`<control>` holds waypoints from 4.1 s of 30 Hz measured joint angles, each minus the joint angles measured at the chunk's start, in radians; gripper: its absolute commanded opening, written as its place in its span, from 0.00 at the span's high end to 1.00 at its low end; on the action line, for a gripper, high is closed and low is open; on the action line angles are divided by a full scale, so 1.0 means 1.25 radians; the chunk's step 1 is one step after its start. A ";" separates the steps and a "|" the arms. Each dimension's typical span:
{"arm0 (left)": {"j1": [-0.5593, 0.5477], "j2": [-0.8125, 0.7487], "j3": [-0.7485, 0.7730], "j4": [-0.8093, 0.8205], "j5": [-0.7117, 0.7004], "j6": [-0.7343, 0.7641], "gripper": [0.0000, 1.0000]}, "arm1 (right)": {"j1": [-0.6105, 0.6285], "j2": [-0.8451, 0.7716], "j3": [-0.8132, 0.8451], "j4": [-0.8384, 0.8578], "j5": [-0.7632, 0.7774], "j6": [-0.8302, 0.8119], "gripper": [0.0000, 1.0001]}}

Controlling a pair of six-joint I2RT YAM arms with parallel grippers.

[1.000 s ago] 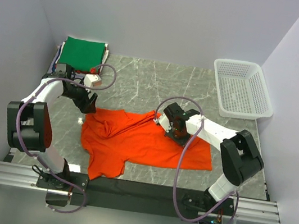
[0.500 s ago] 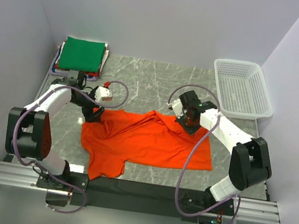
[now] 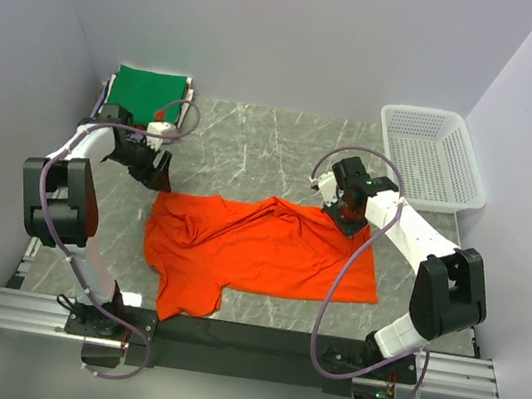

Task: Fold and stack the t-shirts
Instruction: Flatten the tshirt out

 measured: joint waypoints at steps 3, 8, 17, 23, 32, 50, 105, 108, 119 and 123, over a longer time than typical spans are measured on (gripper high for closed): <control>0.030 0.000 -0.001 -0.041 0.013 -0.073 0.29 | 0.000 0.000 0.000 0.000 0.000 0.000 1.00; 0.031 0.001 -0.041 -0.061 0.038 -0.185 0.32 | 0.000 0.000 0.000 0.000 0.001 0.000 1.00; 0.030 0.044 -0.058 -0.067 0.059 -0.324 0.43 | 0.000 0.000 0.000 -0.002 0.001 0.000 1.00; 0.030 0.078 -0.058 -0.065 0.087 -0.365 0.48 | 0.000 0.000 0.000 -0.002 0.001 0.000 1.00; 0.030 0.105 -0.058 -0.041 0.097 -0.418 0.51 | 0.000 0.000 0.000 -0.002 0.001 0.000 1.00; 0.058 0.141 -0.058 -0.040 0.134 -0.473 0.42 | 0.000 0.000 0.004 -0.002 0.001 -0.001 1.00; 0.105 0.195 -0.118 -0.005 0.306 -0.467 0.43 | 0.000 0.011 0.016 -0.014 0.002 -0.001 1.00; 0.105 0.201 -0.117 0.005 0.306 -0.485 0.50 | 0.000 0.011 0.016 -0.014 0.002 -0.001 1.00; 0.105 0.182 -0.050 0.005 0.277 -0.487 0.89 | 0.000 0.011 0.016 -0.013 0.006 -0.001 1.00; 0.107 0.120 0.024 -0.030 0.241 -0.467 0.99 | -0.009 0.009 0.019 -0.006 0.012 -0.003 1.00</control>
